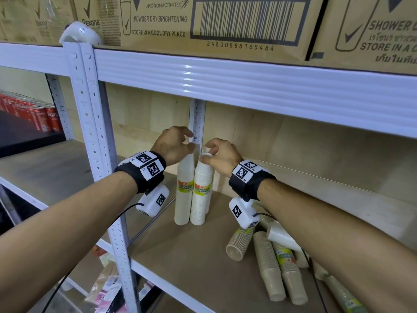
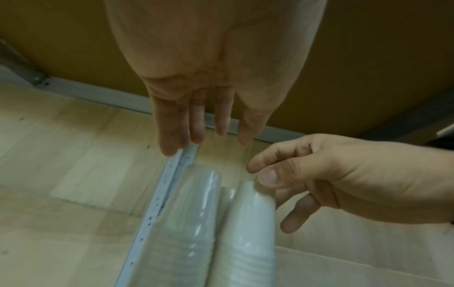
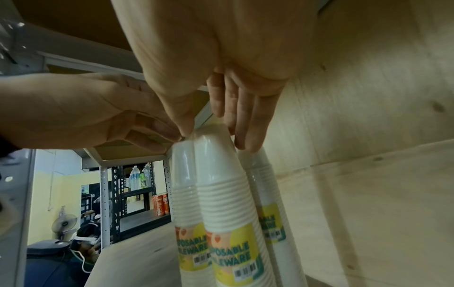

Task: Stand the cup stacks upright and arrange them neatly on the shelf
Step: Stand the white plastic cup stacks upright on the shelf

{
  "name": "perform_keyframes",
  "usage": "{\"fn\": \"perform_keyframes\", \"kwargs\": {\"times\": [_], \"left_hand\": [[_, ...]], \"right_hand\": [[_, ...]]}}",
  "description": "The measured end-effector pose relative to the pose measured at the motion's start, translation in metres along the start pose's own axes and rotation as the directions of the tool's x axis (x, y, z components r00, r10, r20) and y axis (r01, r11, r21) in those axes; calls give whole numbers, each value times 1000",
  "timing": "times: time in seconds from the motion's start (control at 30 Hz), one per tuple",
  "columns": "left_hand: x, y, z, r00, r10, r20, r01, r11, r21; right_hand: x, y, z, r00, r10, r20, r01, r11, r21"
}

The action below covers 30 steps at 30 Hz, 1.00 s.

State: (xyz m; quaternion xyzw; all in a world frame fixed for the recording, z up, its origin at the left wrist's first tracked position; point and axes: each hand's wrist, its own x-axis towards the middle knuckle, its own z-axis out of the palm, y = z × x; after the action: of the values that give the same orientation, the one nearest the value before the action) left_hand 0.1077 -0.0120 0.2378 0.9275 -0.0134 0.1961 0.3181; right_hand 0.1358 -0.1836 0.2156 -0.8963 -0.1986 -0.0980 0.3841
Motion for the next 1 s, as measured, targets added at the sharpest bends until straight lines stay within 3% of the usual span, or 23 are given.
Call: {"fn": "perform_keyframes", "kwargs": {"times": [0.23,0.6,0.73,1.0], "left_hand": [[1,51,-2,974,201,-105,-205,978,-27],[1,133,70,915,380,134,-362,921,-142],[-9,154,105,858,441,263,-412,897,-161],[-43,176,180,697,489,524,-473,863,-177]], "right_hand": [[-9,2,-53,1000,-1,6,2,995,-104],[-59,81,-165,976,215,-40,-216,916,-339],[-93,121,-198,936,348,-62,-345,862,-372],[-160,194,-228,834,549,-52,-519,751,-407]]}}
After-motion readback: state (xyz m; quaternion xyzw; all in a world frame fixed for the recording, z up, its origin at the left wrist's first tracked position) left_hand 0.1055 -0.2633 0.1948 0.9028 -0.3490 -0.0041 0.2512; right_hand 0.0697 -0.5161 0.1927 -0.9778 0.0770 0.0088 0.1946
